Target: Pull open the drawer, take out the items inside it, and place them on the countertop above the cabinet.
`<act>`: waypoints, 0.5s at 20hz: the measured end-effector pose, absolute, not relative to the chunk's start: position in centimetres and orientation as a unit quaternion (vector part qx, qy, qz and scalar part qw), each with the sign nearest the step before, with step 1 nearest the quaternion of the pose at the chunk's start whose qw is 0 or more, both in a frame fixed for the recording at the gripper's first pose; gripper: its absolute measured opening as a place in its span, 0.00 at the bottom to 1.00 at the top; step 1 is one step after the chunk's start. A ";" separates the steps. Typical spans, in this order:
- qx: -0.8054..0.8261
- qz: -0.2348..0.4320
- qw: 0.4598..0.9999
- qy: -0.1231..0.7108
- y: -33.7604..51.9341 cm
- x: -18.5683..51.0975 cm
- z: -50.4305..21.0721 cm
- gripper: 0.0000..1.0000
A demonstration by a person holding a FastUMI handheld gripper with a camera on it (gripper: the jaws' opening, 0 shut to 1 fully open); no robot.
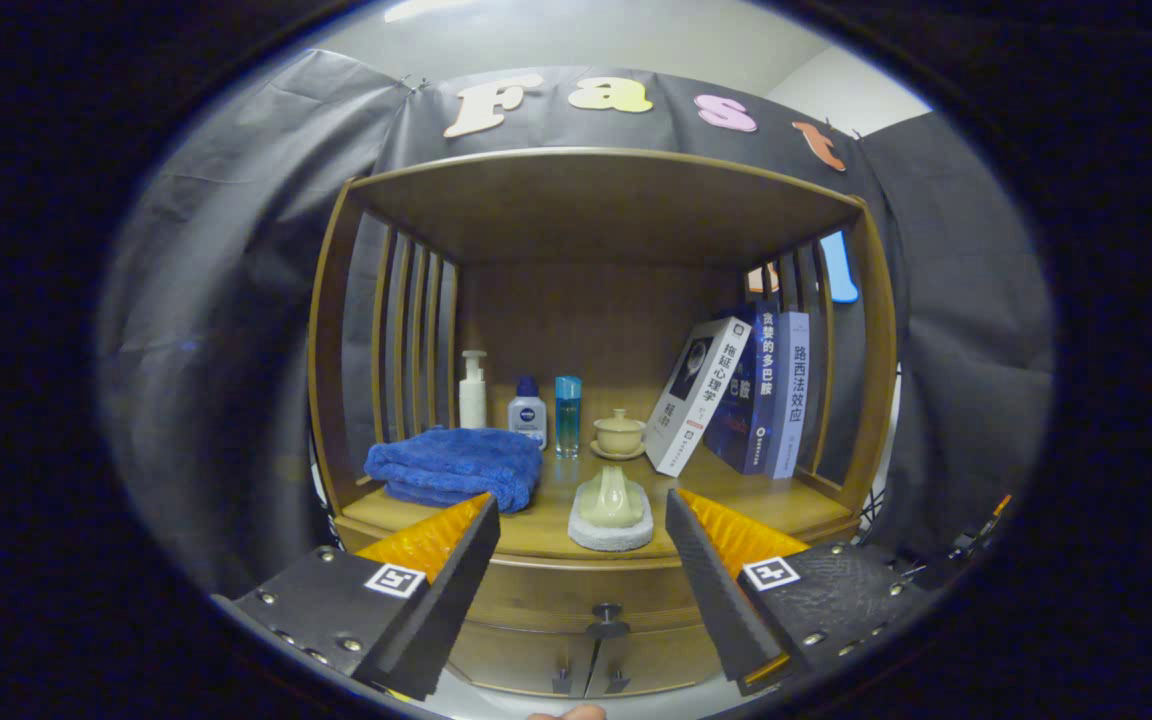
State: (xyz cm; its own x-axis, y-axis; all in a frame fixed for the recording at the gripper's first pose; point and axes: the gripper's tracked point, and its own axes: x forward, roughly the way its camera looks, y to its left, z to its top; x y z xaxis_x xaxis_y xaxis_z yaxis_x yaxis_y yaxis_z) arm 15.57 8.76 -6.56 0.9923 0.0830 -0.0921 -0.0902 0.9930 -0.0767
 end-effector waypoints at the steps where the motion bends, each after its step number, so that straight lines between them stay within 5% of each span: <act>1: -0.037 0.046 0.997 0.040 8.8 15.0 -5.6 1.00; 10: -0.017 0.026 0.999 0.010 6.0 9.6 1.1 0.99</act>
State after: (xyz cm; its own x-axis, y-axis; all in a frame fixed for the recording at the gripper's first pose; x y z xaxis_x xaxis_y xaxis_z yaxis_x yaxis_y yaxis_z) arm 9.64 6.01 1.07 0.9984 0.0525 -0.0210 -0.0532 0.9980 -0.0344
